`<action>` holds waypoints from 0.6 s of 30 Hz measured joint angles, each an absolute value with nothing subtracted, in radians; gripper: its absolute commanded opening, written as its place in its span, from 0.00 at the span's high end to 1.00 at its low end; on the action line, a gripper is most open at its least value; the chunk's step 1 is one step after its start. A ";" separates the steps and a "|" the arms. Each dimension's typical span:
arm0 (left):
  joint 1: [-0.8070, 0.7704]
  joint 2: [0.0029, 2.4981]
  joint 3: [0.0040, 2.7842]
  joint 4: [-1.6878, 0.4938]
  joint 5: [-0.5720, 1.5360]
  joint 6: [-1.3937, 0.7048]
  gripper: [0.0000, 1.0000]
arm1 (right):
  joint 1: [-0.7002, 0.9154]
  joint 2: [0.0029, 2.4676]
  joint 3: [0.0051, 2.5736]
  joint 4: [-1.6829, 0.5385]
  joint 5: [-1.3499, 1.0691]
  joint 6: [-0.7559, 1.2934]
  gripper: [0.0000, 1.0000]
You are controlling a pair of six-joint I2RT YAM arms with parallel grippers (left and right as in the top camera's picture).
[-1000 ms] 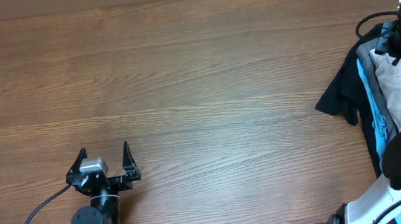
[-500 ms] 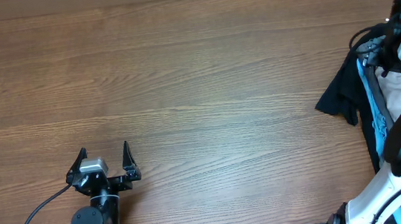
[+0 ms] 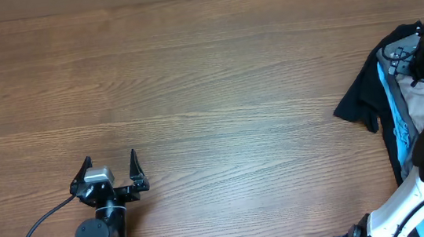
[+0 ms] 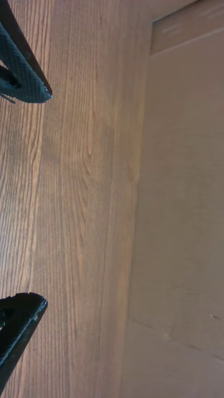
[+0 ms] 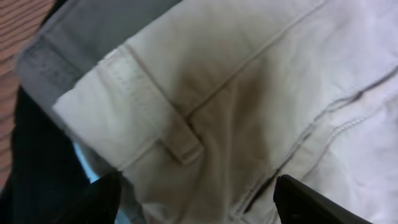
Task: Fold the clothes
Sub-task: 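Reach the right gripper over the clothes pile toward the khaki shorts, then grasp the khaki shorts waistband with the right gripper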
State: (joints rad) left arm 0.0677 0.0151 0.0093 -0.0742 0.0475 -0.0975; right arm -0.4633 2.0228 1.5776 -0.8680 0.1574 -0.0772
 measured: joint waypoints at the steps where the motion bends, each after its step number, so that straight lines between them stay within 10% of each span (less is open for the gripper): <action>1: 0.068 0.015 0.009 -0.074 0.047 -0.097 0.00 | -0.463 2.023 1.578 -0.868 0.151 -0.084 0.17; 10: 0.068 0.015 0.009 -0.074 0.047 -0.097 0.01 | -0.463 2.034 1.578 -0.867 0.126 -0.110 0.21; 18: 0.068 0.015 0.009 -0.074 0.047 -0.097 0.00 | -0.464 2.060 1.577 -0.856 0.120 -0.115 0.59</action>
